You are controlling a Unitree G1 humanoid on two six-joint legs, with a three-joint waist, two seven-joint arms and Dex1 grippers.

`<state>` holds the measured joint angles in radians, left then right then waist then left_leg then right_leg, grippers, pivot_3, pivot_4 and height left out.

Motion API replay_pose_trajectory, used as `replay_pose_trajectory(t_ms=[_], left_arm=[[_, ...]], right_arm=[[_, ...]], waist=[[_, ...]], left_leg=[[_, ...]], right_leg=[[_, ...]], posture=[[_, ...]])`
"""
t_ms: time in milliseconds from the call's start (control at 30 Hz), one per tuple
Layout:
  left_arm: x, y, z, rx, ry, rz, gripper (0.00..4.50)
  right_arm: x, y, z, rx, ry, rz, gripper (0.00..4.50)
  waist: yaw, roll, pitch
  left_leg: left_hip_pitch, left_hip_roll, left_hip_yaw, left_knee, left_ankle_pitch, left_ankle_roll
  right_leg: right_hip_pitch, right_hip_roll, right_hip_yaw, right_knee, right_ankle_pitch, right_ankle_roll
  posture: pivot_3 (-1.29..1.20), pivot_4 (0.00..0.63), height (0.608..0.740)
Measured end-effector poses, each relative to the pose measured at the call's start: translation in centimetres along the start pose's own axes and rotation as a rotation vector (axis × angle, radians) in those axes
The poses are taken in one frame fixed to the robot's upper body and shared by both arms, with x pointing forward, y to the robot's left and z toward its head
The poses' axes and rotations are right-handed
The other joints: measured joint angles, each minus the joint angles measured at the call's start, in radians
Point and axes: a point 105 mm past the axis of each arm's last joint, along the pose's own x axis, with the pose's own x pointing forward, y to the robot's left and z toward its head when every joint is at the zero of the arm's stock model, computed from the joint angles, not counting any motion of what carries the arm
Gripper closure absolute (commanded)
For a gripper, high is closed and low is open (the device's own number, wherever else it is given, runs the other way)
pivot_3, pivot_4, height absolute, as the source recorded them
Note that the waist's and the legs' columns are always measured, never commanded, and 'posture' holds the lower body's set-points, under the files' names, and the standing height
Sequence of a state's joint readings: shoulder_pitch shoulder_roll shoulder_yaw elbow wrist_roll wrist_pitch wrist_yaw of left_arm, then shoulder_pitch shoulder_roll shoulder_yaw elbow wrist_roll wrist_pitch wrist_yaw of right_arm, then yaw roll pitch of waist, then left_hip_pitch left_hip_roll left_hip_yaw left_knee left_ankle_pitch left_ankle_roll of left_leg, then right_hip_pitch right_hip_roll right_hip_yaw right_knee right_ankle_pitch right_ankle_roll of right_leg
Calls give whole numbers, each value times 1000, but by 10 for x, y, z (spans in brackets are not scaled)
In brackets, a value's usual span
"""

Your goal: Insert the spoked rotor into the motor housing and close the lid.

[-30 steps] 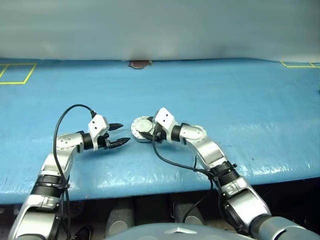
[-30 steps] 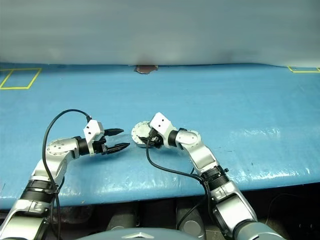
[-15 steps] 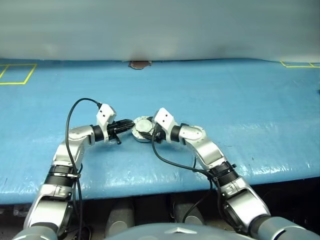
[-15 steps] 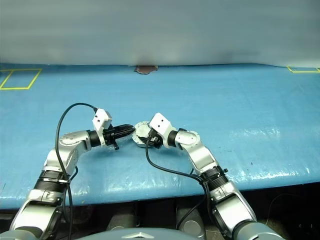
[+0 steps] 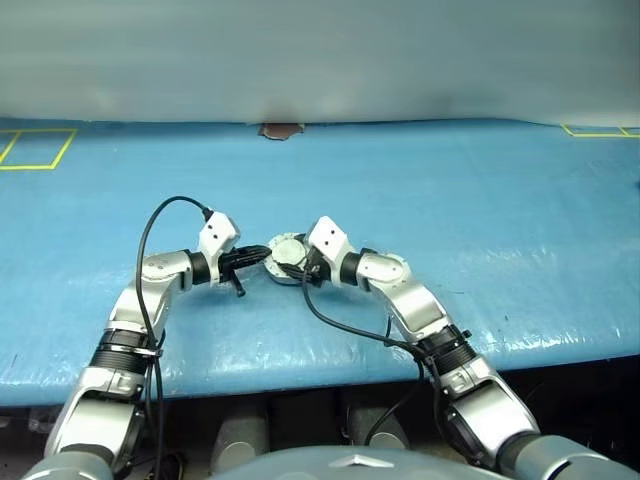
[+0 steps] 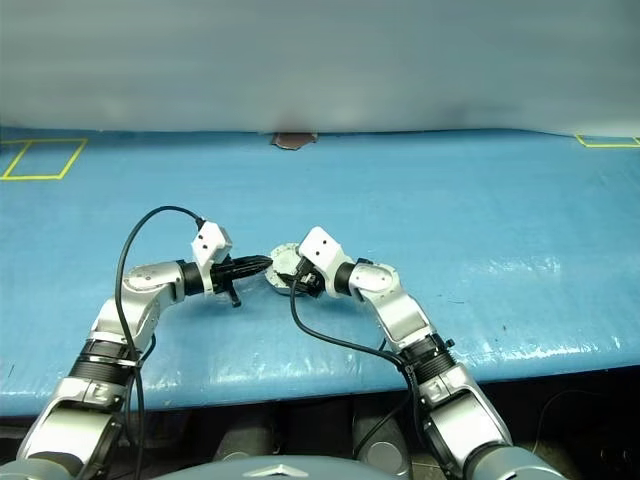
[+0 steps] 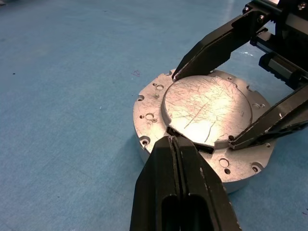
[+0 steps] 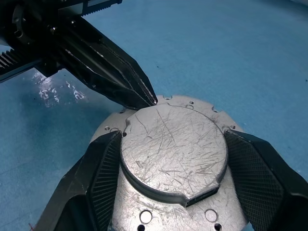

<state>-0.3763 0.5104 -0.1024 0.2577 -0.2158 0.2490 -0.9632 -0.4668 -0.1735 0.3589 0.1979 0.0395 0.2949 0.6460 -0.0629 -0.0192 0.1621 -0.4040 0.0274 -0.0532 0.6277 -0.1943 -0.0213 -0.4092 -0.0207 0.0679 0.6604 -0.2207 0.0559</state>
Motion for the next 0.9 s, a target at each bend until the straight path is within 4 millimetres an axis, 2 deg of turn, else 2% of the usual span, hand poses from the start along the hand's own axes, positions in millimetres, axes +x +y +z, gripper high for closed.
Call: replay_pose_trajectory(t_ms=[133, 167, 233, 267, 400, 567, 633, 767, 900], left_arm=[[1, -1, 1, 6, -2, -5, 4473], [1, -2, 1, 7, -3, -7, 4500], [1, -2, 2, 10, -6, -11, 4500], [1, -3, 2, 10, -7, -13, 4500], [3, -5, 3, 13, -17, -18, 4500], [4, -7, 1, 2, -24, -19, 4500], [6, -8, 2, -2, -32, -21, 4500], [6, -8, 3, -6, -40, -19, 4500], [7, -8, 3, -6, -46, -15, 4500]], right_arm=[[-2, -1, -1, 42, -5, -7, 1443], [-3, -1, 0, 51, -6, -8, 697], [-5, -4, -1, 61, -4, -26, 158], [-7, -6, -1, 65, -5, -39, 72], [-13, -4, 1, 108, -34, -77, 72], [-35, -24, 23, 277, -136, -235, 72], [-44, -29, 25, 354, -151, -284, 72], [-54, -22, 8, 553, -123, -304, 72], [-58, -10, -19, 699, -52, -301, 72]], waist=[[3, 0, 0], [4, 0, 0], [5, 0, 0], [5, 0, 0], [11, 0, 0], [17, 0, 0], [19, 0, 0], [23, 0, 0], [24, 1, 0]], left_leg=[[0, 0, 0, 0, 0, 0], [0, -1, 0, -1, 0, 0], [-1, -1, 0, -1, 0, 0], [-1, -1, 0, -1, 0, 0], [-6, -1, 0, -1, 0, 0], [-7, -1, 0, -1, 0, 0], [-7, -1, -1, -1, 0, 0], [-8, -1, -1, -2, 0, 0], [-8, -1, -1, -2, 0, 0]], right_leg=[[0, -1, 0, 0, 0, 0], [0, -1, 0, -1, 0, 0], [-1, -1, 0, -1, 0, 0], [-1, -1, 0, -1, 0, 0], [-5, -1, 0, -1, 0, 0], [-6, -1, 0, -2, 0, 0], [-6, -1, -1, -2, 0, 0], [-6, -1, -1, -3, 0, 0], [-6, -2, -1, -3, 0, 0]], posture=[[0, 150, 740], [0, 150, 740], [0, 150, 740], [0, 150, 740], [0, 150, 740], [0, 150, 740], [0, 150, 740], [0, 150, 740], [0, 150, 740]])
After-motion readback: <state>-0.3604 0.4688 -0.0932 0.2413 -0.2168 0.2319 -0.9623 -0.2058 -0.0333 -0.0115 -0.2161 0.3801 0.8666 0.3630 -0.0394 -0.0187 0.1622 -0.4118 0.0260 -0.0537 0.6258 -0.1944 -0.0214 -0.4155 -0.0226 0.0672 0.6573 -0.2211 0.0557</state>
